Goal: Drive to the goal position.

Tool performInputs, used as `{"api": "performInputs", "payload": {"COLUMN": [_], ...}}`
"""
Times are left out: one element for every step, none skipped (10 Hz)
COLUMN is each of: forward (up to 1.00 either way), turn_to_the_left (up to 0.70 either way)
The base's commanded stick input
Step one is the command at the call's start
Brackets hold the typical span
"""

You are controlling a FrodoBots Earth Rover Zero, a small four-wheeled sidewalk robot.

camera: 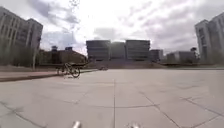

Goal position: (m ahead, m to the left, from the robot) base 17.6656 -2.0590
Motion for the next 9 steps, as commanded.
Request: {"api": "performInputs", "payload": {"forward": [0.70, 0.70, 0.70, 0.70, 0.70, 0.70, 0.70, 0.70, 0.70], "turn_to_the_left": [0.00, 0.00, 0.00, 0.00, 0.00, 0.00, 0.00, 0.00, 0.00]}}
